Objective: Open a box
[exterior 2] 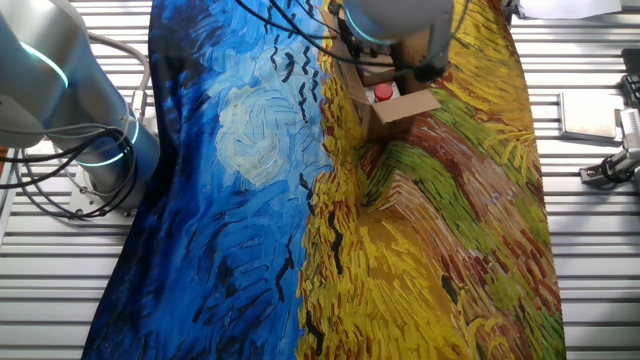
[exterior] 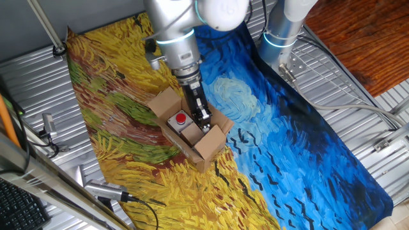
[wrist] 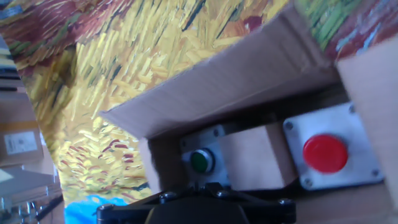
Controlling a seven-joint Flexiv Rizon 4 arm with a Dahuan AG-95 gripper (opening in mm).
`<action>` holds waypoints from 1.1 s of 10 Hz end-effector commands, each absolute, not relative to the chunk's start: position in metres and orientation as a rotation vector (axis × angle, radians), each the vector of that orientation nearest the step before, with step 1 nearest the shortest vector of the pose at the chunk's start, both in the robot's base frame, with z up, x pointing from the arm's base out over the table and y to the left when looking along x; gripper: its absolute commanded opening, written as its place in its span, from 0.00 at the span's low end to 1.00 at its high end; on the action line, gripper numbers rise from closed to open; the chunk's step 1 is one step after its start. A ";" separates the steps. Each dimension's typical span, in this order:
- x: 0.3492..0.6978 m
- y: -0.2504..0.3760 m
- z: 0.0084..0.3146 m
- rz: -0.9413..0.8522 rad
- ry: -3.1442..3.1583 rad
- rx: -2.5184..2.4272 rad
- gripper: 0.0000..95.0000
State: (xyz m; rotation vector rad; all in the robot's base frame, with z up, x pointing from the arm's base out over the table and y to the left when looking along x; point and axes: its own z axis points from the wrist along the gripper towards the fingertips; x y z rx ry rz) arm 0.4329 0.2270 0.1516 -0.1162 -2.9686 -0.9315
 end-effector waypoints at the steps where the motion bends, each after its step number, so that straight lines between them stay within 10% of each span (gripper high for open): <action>1: 0.433 0.228 0.156 -0.939 -2.961 -0.128 0.00; 11: 0.439 0.232 0.168 -1.120 -2.910 -0.192 0.00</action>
